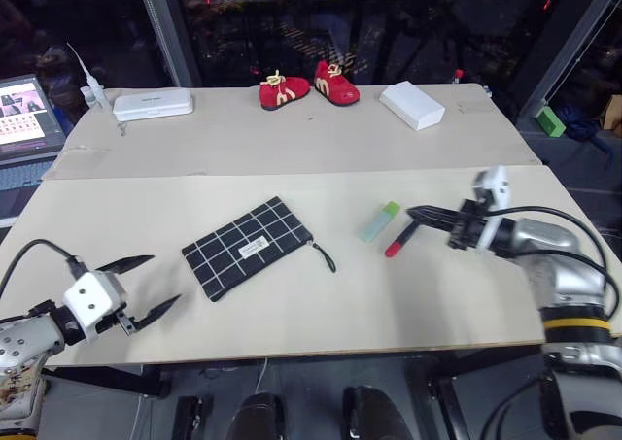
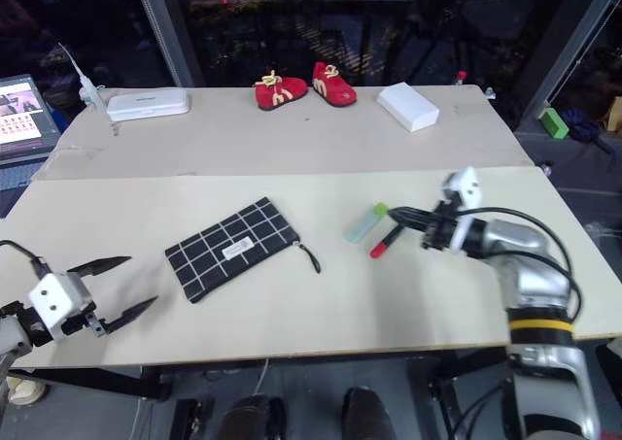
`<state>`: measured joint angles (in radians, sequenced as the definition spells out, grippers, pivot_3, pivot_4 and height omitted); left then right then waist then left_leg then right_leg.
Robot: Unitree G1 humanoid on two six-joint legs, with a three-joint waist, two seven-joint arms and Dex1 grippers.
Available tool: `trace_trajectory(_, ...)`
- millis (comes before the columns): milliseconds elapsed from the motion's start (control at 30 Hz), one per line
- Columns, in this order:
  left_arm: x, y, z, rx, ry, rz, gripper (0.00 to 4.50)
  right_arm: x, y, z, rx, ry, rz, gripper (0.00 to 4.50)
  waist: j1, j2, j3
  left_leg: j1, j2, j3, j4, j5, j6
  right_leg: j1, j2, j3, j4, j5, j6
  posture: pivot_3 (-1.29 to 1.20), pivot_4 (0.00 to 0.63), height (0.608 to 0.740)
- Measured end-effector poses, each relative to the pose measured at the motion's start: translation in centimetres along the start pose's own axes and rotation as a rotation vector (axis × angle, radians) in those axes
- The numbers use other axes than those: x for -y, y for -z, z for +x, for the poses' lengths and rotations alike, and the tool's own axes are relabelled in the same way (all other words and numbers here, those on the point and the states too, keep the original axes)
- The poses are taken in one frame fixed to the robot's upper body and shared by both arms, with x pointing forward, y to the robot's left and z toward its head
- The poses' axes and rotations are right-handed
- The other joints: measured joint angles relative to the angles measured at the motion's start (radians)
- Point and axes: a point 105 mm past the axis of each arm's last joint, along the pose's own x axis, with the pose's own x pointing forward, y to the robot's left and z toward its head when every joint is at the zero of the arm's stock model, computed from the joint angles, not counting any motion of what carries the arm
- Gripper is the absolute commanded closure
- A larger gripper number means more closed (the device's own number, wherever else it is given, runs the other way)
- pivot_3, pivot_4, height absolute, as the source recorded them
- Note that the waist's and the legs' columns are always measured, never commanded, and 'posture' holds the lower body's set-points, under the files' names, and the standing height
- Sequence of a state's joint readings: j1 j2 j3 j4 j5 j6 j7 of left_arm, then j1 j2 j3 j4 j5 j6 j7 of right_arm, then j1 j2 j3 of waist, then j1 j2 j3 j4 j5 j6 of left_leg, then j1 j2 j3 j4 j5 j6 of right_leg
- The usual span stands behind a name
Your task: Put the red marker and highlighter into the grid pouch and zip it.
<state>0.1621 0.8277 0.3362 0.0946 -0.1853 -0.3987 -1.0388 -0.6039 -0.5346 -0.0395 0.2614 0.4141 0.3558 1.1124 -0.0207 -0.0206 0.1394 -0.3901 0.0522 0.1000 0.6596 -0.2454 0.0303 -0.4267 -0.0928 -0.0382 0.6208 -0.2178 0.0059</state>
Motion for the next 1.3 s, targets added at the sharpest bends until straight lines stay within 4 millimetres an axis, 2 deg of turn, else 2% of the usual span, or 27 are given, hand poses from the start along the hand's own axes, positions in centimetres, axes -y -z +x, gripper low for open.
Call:
trace_trajectory(167, 1.2, 0.9, 0.2, -0.073, 0.150, 0.157, 0.00, -3.5, -1.8, 7.1, 0.034, -0.159, -0.074, 4.45, 0.003, 0.000, 0.000, -0.002, 0.000, 0.001, 0.000, 0.000, -0.001, -0.005, 0.000, -0.001, 0.006, 0.000, -0.001, 0.00, 0.150, 0.740)
trace_trajectory(367, 0.1, 0.9, 0.6, -0.073, 0.132, 0.227, 0.00, -3.6, 0.0, 12.7, -0.114, -0.113, -0.229, 4.45, 0.007, 0.001, 0.000, -0.008, -0.001, 0.010, 0.001, 0.001, -0.002, -0.011, -0.001, -0.001, 0.008, 0.000, -0.001, 0.00, 0.150, 0.740)
trace_trajectory(500, -0.5, -0.2, 1.7, 0.002, 0.063, 0.202, 0.00, -2.6, 2.5, 14.1, -0.232, -0.044, -0.298, 4.45, 0.005, 0.001, 0.000, -0.010, -0.001, 0.012, 0.001, 0.001, -0.002, -0.013, 0.000, -0.002, 0.008, 0.000, -0.001, 0.00, 0.150, 0.740)
trace_trajectory(667, -0.4, -0.2, 1.8, -0.001, 0.055, 0.183, 0.00, -3.7, 5.2, 15.0, -0.296, -0.086, -0.311, 4.45, -0.010, 0.000, 0.000, -0.010, 0.000, 0.012, 0.001, 0.001, -0.003, -0.014, 0.001, -0.002, 0.008, 0.000, -0.001, 0.00, 0.150, 0.740)
trace_trajectory(800, 0.1, -0.2, 1.9, -0.009, 0.069, 0.170, 0.00, -3.7, 5.4, 15.1, -0.297, -0.099, -0.346, 4.45, -0.021, 0.000, 0.000, -0.008, 0.000, 0.012, 0.001, 0.001, -0.003, -0.012, 0.000, -0.002, 0.009, 0.000, -0.001, 0.00, 0.150, 0.740)
trace_trajectory(1100, -0.2, -0.3, 1.8, -0.018, 0.066, 0.137, 0.00, -3.5, 5.2, 15.3, -0.314, -0.120, -0.397, 4.45, -0.022, 0.000, 0.000, -0.007, 0.000, 0.012, 0.001, 0.002, -0.004, -0.012, 0.000, -0.002, 0.010, 0.000, -0.001, 0.00, 0.150, 0.740)
trace_trajectory(1300, 0.1, 0.0, 2.6, -0.036, 0.153, 0.233, 0.00, -3.2, 5.2, 15.4, -0.327, -0.116, -0.425, 4.45, -0.021, 0.000, 0.000, -0.007, -0.001, 0.012, 0.001, 0.002, -0.004, -0.012, 0.000, -0.002, 0.009, 0.000, -0.002, 0.00, 0.150, 0.740)
